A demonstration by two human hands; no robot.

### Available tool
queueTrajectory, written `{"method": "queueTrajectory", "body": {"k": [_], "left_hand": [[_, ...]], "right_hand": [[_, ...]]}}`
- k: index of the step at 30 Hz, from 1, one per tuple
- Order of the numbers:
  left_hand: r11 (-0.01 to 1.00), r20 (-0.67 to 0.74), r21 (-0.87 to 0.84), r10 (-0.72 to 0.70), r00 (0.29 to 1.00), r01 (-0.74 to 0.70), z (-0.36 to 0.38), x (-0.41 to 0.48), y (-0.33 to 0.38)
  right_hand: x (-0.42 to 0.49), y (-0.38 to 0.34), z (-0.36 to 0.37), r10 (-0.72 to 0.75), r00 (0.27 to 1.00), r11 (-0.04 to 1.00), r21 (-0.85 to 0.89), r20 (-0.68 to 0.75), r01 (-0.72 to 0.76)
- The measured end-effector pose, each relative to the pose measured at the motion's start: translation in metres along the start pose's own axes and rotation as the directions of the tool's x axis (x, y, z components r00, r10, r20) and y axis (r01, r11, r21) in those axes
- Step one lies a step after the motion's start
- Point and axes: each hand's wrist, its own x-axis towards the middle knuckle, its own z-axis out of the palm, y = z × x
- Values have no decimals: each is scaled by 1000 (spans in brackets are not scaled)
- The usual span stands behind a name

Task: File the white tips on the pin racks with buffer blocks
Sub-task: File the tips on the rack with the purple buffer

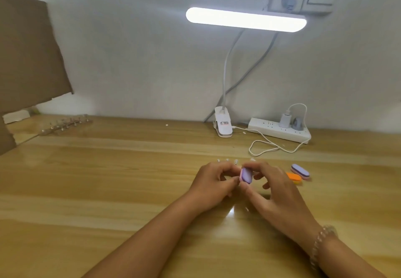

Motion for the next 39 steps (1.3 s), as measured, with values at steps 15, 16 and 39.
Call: {"method": "queueTrajectory", "body": {"k": [15,16,39], "left_hand": [[999,50,41,19,999,-21,0,2,-3],[999,54,36,17,998,-19,0,1,-3],[980,76,196,1,997,-16,0,3,0]], "right_hand": [[1,5,2,-60,997,998,-22,-42,59],[-1,4,3,-99,995,994,-37,-26,98],[6,10,3,20,999,1000,-12,-48,-20]]}}
